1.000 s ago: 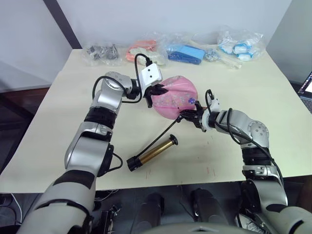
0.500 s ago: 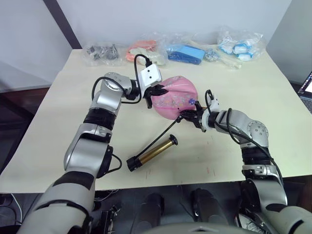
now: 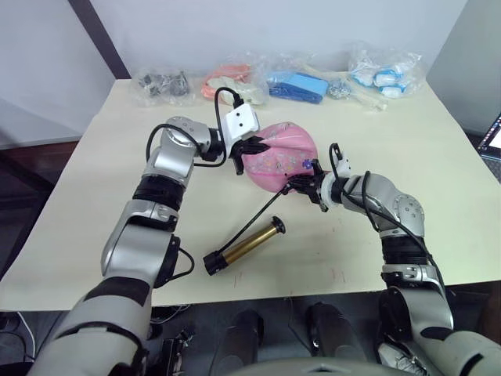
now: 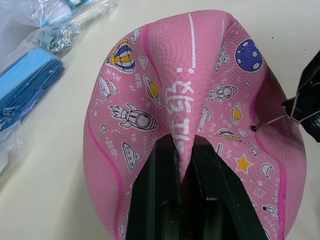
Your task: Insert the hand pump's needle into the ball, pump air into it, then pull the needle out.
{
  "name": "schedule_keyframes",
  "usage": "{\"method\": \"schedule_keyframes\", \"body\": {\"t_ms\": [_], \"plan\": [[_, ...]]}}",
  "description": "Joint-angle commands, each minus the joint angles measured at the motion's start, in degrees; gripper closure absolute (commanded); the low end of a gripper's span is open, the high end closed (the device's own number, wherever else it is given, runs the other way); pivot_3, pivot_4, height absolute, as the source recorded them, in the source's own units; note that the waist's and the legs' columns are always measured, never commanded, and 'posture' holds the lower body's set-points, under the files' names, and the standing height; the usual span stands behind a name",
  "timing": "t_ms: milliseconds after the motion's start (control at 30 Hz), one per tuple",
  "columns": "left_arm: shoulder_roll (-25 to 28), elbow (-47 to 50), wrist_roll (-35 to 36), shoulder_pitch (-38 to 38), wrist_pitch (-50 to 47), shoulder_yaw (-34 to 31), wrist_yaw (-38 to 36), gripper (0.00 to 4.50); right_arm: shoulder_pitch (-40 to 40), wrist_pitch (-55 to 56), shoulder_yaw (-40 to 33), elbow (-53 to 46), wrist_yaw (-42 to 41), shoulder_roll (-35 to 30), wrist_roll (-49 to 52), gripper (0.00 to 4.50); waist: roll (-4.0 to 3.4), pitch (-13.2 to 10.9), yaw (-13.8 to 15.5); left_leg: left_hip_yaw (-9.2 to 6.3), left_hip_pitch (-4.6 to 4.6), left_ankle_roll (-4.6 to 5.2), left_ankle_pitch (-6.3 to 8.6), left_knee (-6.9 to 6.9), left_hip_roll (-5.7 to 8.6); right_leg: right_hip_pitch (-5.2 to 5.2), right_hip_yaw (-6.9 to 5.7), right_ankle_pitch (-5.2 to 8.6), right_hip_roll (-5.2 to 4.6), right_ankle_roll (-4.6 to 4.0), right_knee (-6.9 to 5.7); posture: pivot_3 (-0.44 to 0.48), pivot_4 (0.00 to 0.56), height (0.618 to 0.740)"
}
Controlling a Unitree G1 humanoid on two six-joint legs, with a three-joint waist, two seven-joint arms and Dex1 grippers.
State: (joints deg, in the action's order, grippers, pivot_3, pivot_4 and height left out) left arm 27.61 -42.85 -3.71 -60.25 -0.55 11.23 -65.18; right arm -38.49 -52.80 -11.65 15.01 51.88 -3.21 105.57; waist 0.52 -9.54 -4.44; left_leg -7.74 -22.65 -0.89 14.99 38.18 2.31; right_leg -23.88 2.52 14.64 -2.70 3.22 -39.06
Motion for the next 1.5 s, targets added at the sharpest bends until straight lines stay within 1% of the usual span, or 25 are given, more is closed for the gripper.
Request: {"method": "schedule_keyframes", "body": {"t_ms": [33, 267, 467, 800, 1033, 1267, 1500], "plan": [[0.3, 3.2, 1.2, 0.7, -0.2, 0.2, -2.8, 4.5, -2.2, 3.7, -1.2, -1.8, 2.3, 1.4, 0.4, 4.19, 0.0, 0.0, -0.2, 0.0, 0.0, 0.0, 0.0, 0.0, 0.0, 0.0, 0.0, 0.0, 0.0, 0.0, 0.0, 0.0, 0.15, 0.74], [1.1, 5.3, 1.6, 2.1, -2.2, 0.4, -3.8, 4.5, -3.5, 7.8, -1.2, -4.6, 4.6, 4.9, -1.1, 4.19, -0.01, 0.0, -1.1, -0.01, 0.01, 0.0, 0.0, 0.0, 0.0, 0.0, 0.01, 0.0, 0.0, 0.0, -0.03, 0.0, 0.15, 0.74], [1.5, 6.5, 1.7, 2.8, -4.1, 0.5, -4.3, 4.5, -3.2, 8.5, -1.6, -4.6, 4.0, 5.4, -2.9, 4.19, -0.01, 0.0, -1.1, 0.0, 0.02, 0.0, 0.0, 0.0, 0.0, 0.0, 0.01, 0.0, 0.01, 0.0, -0.02, 0.0, 0.15, 0.74], [1.9, 7.0, 1.5, 4.0, -7.5, 1.4, -5.3, 4.5, -3.9, 6.9, -2.1, 1.0, -1.4, 4.5, -7.2, 4.19, -0.02, 0.0, -1.2, 0.05, 0.1, 0.0, 0.0, 0.0, -0.01, 0.01, 0.07, 0.0, 0.03, 0.0, -0.05, 0.0, 0.15, 0.74], [2.2, 7.7, 1.6, 5.0, -8.9, 2.0, -5.8, 4.5, -6.3, 5.6, -2.3, 5.6, -6.6, 3.3, -12.7, 4.19, -0.03, 0.0, -1.3, 0.19, 0.27, 0.0, 0.0, -0.05, -0.03, 0.04, 0.24, 0.0, 0.06, 0.0, -0.16, 0.0, 0.15, 0.74], [2.6, 9.3, 1.8, 5.9, -10.1, 2.4, -6.2, 4.5, -8.5, 5.3, -3.2, 8.9, -9.4, 4.1, -16.7, 4.19, -0.01, 0.0, -1.5, 0.65, 0.78, 0.01, 0.01, -0.33, -0.12, 0.15, 0.74, 0.01, 0.13, 0.0, -0.31, 0.0, 0.15, 0.74], [2.8, 9.7, 1.9, 6.4, -11.1, 2.6, -6.5, 4.5, -10.9, 4.4, -4.2, 13.9, -12.7, 4.1, -20.8, 4.19, 0.01, 0.1, -2.0, 0.79, 0.89, 0.01, 0.01, -0.39, -0.27, 0.16, 0.94, 0.0, 0.28, 0.0, -0.34, 0.0, 0.15, 0.74]]}}
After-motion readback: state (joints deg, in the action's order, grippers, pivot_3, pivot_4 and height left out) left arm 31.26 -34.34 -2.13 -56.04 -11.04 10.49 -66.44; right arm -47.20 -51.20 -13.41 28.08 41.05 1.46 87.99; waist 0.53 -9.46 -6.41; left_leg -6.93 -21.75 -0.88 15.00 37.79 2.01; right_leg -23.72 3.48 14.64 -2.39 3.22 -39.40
